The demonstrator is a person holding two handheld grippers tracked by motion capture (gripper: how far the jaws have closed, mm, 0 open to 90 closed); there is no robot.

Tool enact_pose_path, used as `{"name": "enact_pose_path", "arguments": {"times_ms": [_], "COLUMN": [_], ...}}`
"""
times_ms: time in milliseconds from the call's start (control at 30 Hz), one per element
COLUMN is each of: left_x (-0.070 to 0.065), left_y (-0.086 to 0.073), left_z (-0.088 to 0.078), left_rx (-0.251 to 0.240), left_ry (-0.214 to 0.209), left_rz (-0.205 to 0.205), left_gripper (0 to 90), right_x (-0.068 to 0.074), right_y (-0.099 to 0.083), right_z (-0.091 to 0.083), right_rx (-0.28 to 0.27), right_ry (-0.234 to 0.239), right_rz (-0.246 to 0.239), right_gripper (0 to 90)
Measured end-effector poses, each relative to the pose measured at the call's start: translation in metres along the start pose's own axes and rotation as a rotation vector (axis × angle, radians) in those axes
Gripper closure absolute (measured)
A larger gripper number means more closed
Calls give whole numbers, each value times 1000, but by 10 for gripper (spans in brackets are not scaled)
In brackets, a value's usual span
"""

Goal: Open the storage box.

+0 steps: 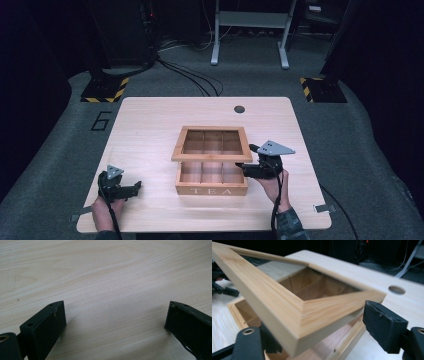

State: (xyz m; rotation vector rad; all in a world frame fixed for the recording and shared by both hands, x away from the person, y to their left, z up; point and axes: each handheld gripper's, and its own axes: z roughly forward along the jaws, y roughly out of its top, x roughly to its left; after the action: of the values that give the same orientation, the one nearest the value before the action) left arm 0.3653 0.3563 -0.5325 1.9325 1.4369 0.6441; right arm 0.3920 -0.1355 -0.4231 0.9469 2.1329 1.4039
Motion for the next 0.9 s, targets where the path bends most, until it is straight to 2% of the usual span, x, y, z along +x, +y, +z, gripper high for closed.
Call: {"name": "enact_pose_path", "arguments": {"times_ms": [233, 433, 533, 700, 800, 900], "left_x": [0, 0, 0, 0, 0, 0], "left_y": [0, 0, 0, 0, 0, 0], "left_z": [-1, -1, -1, 0, 0, 0], "left_rx": [10, 6, 6, 1, -2, 1], "left_ry": [-4, 0, -1, 3, 4, 2], "left_rz": [0, 4, 3, 5, 6, 4], "left_gripper": [29, 29, 29, 29, 29, 29], "right_x": [0, 1, 3, 4, 4, 4], "right_y": [-21, -33, -39, -45, -51, -55], "right_z": [6, 8, 9, 5, 3, -2], "right_rx": [57, 111, 142, 163, 181, 189], "right_ry": [26, 66, 62, 53, 58, 84], "right_rz": [52, 98, 103, 113, 113, 124], "right_gripper": [216, 233, 241, 256, 254, 219]}}
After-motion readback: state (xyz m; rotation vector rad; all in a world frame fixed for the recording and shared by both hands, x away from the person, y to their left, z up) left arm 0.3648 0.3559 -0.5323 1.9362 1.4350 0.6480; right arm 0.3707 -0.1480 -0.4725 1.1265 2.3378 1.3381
